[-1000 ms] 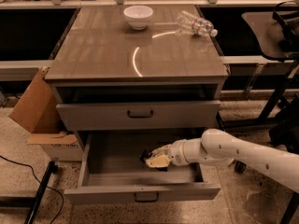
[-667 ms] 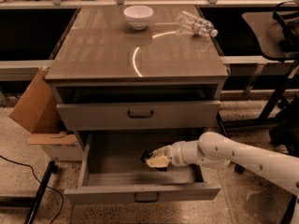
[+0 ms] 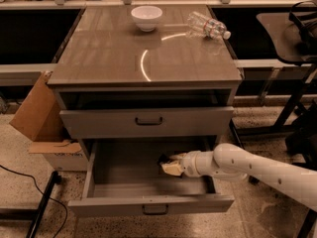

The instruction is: Place rxbar chocolate into middle drawer

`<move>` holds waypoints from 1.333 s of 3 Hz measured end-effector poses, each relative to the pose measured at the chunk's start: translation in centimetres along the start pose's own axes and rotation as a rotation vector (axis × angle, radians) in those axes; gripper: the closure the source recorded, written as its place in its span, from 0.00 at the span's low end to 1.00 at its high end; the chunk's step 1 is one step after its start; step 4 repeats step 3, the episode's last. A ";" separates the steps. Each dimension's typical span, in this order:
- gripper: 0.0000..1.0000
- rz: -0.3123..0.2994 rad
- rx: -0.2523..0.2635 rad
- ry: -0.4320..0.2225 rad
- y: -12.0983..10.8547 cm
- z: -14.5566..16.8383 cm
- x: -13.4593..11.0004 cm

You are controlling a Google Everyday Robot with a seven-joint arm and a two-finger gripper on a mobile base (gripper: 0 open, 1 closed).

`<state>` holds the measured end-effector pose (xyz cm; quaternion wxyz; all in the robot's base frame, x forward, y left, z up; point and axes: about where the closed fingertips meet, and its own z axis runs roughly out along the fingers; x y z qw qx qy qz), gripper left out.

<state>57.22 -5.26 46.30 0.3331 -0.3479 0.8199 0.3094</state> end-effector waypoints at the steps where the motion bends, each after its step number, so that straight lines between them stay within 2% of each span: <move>1: 0.11 0.019 0.034 -0.012 -0.4 -1.6 0.6; 2: 0.00 0.047 0.070 -0.036 -0.5 -4.4 1.2; 3: 0.00 0.071 0.086 -0.066 -0.4 -7.3 2.0; 4: 0.00 0.071 0.086 -0.066 -0.4 -7.3 2.0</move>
Offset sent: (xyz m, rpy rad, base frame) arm -0.0332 -0.0798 0.0302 0.0142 -0.0219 -0.1689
